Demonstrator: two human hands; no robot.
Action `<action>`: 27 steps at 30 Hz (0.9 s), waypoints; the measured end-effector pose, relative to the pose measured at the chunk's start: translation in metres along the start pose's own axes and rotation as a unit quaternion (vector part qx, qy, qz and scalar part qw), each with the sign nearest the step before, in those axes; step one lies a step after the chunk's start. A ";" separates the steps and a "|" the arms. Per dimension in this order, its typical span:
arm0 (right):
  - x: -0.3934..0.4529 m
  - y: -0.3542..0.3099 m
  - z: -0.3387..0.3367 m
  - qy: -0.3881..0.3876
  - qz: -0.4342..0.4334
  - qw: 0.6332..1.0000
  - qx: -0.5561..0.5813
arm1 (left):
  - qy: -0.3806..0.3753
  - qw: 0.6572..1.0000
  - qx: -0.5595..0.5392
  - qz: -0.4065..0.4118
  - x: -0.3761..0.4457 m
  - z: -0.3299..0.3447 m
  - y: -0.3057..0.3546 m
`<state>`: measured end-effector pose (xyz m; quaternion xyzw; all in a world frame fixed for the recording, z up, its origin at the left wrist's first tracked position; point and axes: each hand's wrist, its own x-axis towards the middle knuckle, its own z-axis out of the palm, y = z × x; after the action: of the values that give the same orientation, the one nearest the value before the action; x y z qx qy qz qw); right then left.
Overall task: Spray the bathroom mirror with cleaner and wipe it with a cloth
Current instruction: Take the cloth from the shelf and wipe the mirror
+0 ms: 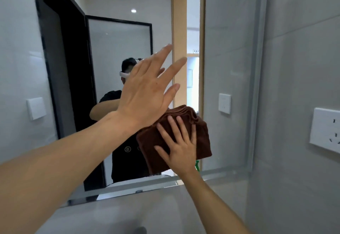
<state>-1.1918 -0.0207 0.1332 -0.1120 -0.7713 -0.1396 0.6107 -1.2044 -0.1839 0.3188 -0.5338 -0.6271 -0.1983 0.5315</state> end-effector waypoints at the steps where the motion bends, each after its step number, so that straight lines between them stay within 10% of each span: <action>1: -0.003 0.019 -0.002 0.005 0.012 1.000 -0.010 | -0.001 1.000 -0.005 0.002 0.001 0.004 0.003; 11: -0.024 0.160 -0.024 0.061 0.292 0.954 0.000 | -0.020 1.000 -0.006 0.017 -0.020 0.038 0.026; 27: -0.062 -0.058 0.038 0.089 0.564 0.819 0.060 | -0.051 0.998 0.001 -0.021 -0.098 -0.003 -0.037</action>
<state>-1.2324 -0.0619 0.0601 -0.4781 -0.5219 0.2663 0.6543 -1.2482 -0.2443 0.2459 -0.5296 -0.6644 -0.1818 0.4951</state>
